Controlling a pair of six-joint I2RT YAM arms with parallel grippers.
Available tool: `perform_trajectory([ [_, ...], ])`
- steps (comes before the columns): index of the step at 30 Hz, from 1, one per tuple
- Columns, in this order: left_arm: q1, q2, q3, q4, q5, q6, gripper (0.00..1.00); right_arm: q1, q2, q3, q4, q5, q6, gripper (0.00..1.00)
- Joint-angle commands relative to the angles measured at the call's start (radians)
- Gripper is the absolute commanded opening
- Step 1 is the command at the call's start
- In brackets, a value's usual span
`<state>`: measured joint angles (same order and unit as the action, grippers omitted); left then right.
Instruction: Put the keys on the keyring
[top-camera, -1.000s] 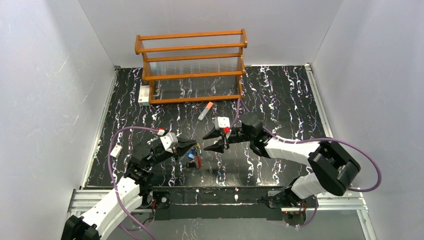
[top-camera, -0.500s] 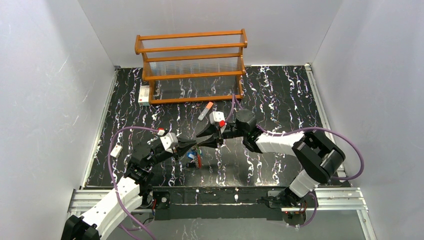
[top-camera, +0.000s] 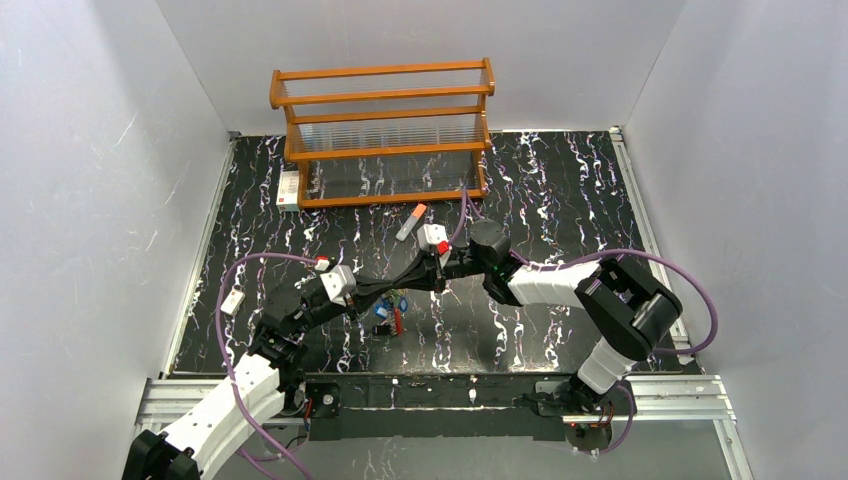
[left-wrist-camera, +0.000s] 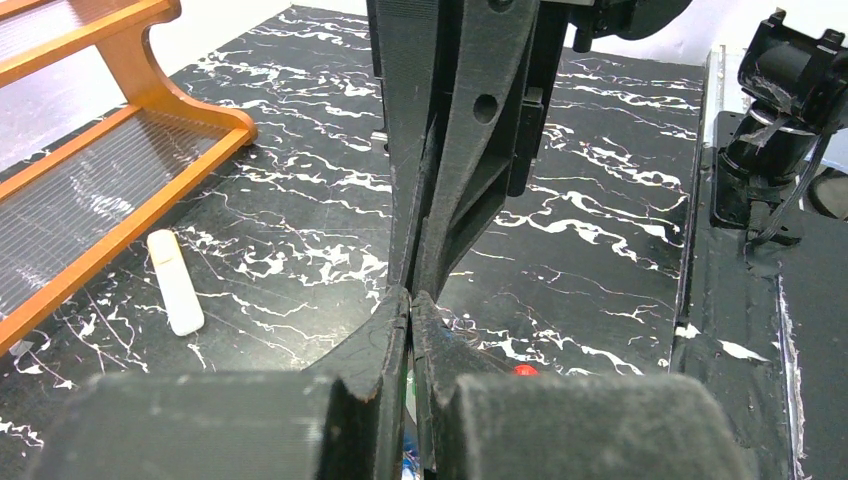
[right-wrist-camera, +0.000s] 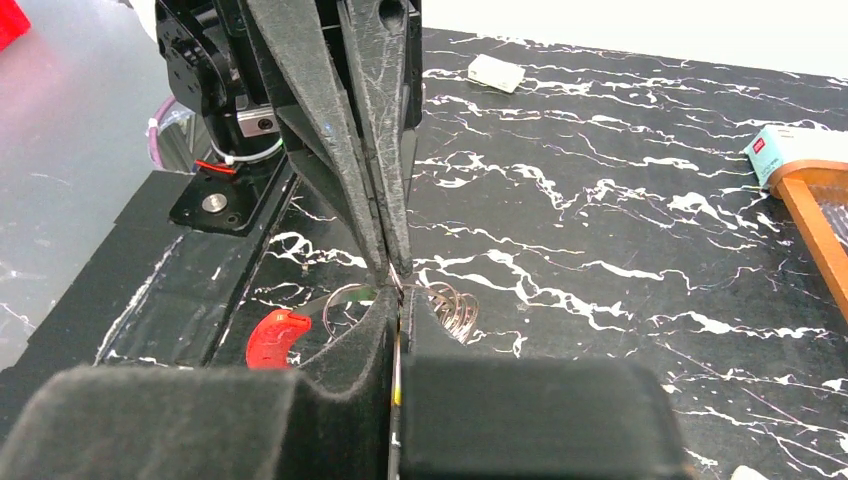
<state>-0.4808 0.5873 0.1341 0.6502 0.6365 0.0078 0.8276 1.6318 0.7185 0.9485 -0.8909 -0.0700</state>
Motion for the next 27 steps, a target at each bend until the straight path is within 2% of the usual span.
perform_trajectory([
  [1,-0.002,-0.009,0.024,0.049,0.013,0.009,0.00,0.005,0.000,0.030,0.073,-0.017,0.006,0.02],
  [5,-0.002,-0.005,0.022,0.050,0.004,0.012,0.00,0.005,-0.042,0.037,-0.026,-0.015,-0.038,0.01],
  [6,-0.002,0.000,0.024,0.047,0.002,0.013,0.04,0.005,-0.060,0.043,-0.097,-0.006,-0.058,0.01],
  [7,-0.002,0.005,0.029,0.040,-0.001,0.012,0.14,0.004,-0.078,0.050,-0.162,0.003,-0.087,0.01],
  [10,-0.002,0.030,0.049,0.022,-0.005,0.014,0.32,0.005,-0.132,0.084,-0.396,0.041,-0.188,0.01],
  [12,-0.002,0.053,0.063,0.019,-0.009,0.017,0.42,0.005,-0.167,0.099,-0.536,0.091,-0.251,0.01],
  [14,-0.002,0.075,0.075,0.017,-0.009,0.028,0.46,0.005,-0.192,0.104,-0.649,0.127,-0.293,0.01],
  [18,-0.002,0.120,0.096,0.016,-0.001,0.054,0.49,0.005,-0.228,0.103,-0.818,0.211,-0.330,0.01],
  [27,-0.011,0.241,0.137,0.014,0.074,0.114,0.47,0.010,-0.239,0.138,-1.161,0.354,-0.344,0.01],
])
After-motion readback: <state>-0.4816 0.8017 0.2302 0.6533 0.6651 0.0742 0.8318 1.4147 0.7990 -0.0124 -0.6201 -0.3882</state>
